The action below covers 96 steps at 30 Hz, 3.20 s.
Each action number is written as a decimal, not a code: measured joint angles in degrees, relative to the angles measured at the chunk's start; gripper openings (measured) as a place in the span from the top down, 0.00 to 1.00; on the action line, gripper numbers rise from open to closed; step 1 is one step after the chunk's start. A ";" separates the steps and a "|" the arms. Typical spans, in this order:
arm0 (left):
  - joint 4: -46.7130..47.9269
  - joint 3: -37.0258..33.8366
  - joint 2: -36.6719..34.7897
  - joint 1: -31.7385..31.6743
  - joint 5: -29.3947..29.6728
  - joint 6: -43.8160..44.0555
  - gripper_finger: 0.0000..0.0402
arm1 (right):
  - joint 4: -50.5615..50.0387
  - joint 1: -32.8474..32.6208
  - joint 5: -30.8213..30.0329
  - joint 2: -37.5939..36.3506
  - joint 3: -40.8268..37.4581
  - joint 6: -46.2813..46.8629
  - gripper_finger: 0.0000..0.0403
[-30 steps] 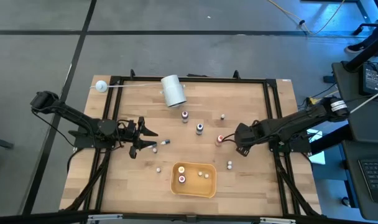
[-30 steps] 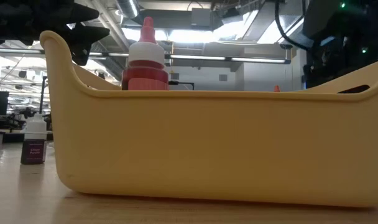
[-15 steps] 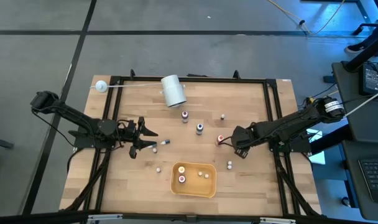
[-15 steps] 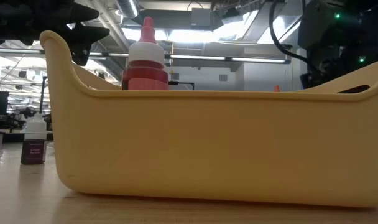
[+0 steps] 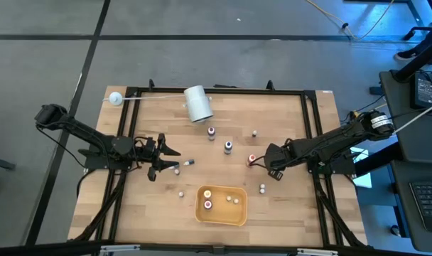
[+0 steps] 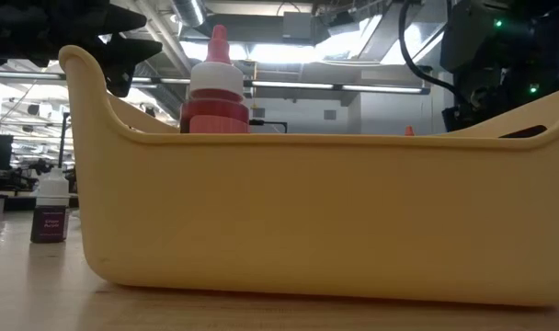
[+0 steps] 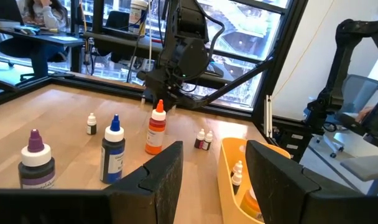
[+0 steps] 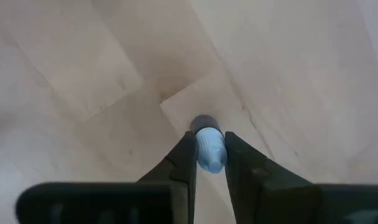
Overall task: Pick & Place food coloring
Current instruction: Put the top right small red food coloring bottle into the yellow bin
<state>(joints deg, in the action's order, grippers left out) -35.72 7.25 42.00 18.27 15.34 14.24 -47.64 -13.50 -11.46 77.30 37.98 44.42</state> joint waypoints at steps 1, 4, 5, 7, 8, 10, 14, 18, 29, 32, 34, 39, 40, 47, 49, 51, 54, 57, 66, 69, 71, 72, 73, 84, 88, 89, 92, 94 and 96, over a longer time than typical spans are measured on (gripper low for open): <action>0.01 0.00 -0.01 0.00 0.02 0.00 0.57 | -0.05 0.00 -0.01 0.00 0.01 0.03 0.85; 0.02 0.00 0.00 -0.01 0.02 0.00 0.57 | -1.56 -0.28 0.27 0.02 1.32 0.05 0.84; 0.01 0.00 0.00 0.00 0.02 0.00 0.57 | -1.96 -0.65 0.29 0.02 2.35 0.05 0.84; 0.02 0.00 0.00 0.01 0.02 0.00 0.57 | -3.30 -1.64 0.36 0.02 5.18 0.05 0.84; 0.01 0.00 0.00 -0.01 0.02 0.00 0.57 | -3.88 -2.31 0.38 0.02 6.92 0.05 0.84; 0.00 0.00 0.00 0.00 0.02 0.00 0.57 | -3.82 -3.92 0.36 0.02 11.10 -0.31 0.84; 0.00 0.00 -0.01 0.00 0.02 0.00 0.57 | -2.94 -8.19 -2.02 0.40 19.87 -2.86 0.84; -0.01 0.00 0.00 0.02 0.02 0.02 0.57 | -2.81 -12.46 -5.54 4.21 28.90 -6.25 0.84; -0.01 0.00 -0.02 0.01 0.02 0.04 0.57 | -2.98 -18.64 -1.51 27.06 52.40 -21.28 0.84; -0.01 0.00 0.00 -0.01 -0.01 0.04 0.57 | -3.20 -19.47 -0.15 31.96 55.64 -22.68 0.84; -0.01 0.00 -0.02 0.00 -0.01 0.04 0.57 | -3.08 -19.68 0.79 34.71 56.94 -22.64 0.84; -0.01 0.00 -0.02 -0.01 -0.01 0.04 0.57 | -2.91 -19.76 1.05 39.29 57.40 -21.76 0.84; -0.01 0.00 0.00 0.02 -0.01 0.04 0.57 | -2.78 -19.76 1.06 39.90 57.40 -21.17 0.84; -0.01 0.00 0.00 0.02 -0.01 0.04 0.57 | -2.82 -19.76 3.65 42.98 57.40 -21.17 0.83; -0.01 0.00 -0.02 -0.01 -0.01 0.04 0.57 | -2.82 -19.74 3.64 43.55 57.46 -21.26 0.82; -0.01 0.00 -0.02 0.01 -0.01 0.04 0.57 | -3.10 -19.71 3.64 44.18 57.46 -21.78 0.80; -0.01 0.00 0.00 -0.01 -0.01 0.04 0.57 | -3.07 -19.69 3.63 44.67 57.46 -22.38 0.78; -0.01 0.00 -0.01 0.02 -0.01 0.04 0.57 | -3.09 -19.69 3.62 44.81 57.46 -22.42 0.77; 0.02 0.00 -0.01 0.00 -0.01 0.02 0.57 | -3.19 -19.69 3.62 44.81 57.46 -22.44 0.76; 0.02 0.00 0.00 -0.01 -0.01 0.02 0.57 | -3.21 -19.67 4.27 44.81 57.46 -22.44 0.76; 0.02 0.00 -0.02 0.02 -0.01 0.02 0.57 | -3.23 -19.61 5.65 44.81 57.44 -22.68 0.76; 0.02 0.00 -0.01 0.00 -0.01 0.02 0.57 | -3.22 -19.61 5.95 44.81 57.44 -22.98 0.76; 0.02 0.00 -0.01 -0.01 -0.01 0.02 0.57 | -3.21 -19.62 6.29 44.81 57.44 -23.48 0.76; 0.02 0.00 0.00 0.01 -0.01 0.02 0.57 | -3.19 -19.63 6.59 44.81 57.44 -23.93 0.76; 0.02 0.00 0.00 0.02 -0.01 0.02 0.57 | -3.19 -19.63 6.59 44.81 57.44 -23.90 0.76; 0.04 0.00 -0.02 -0.01 -0.01 0.02 0.57 | -3.19 -19.63 6.59 44.81 57.44 -23.86 0.76; 0.04 0.00 -0.02 0.02 -0.01 0.02 0.57 | -3.17 -19.61 6.59 44.81 57.44 -23.75 0.76; 0.03 0.00 0.00 0.01 -0.01 0.02 0.57 | -3.17 -19.61 6.36 44.81 57.44 -23.73 0.76; 0.04 0.00 0.00 0.00 -0.01 0.02 0.57 | -3.19 -19.63 6.01 44.81 57.44 -23.73 0.76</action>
<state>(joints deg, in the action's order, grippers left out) -35.68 7.25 42.00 18.27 15.33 14.26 -50.83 -33.12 -5.45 122.10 95.42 20.68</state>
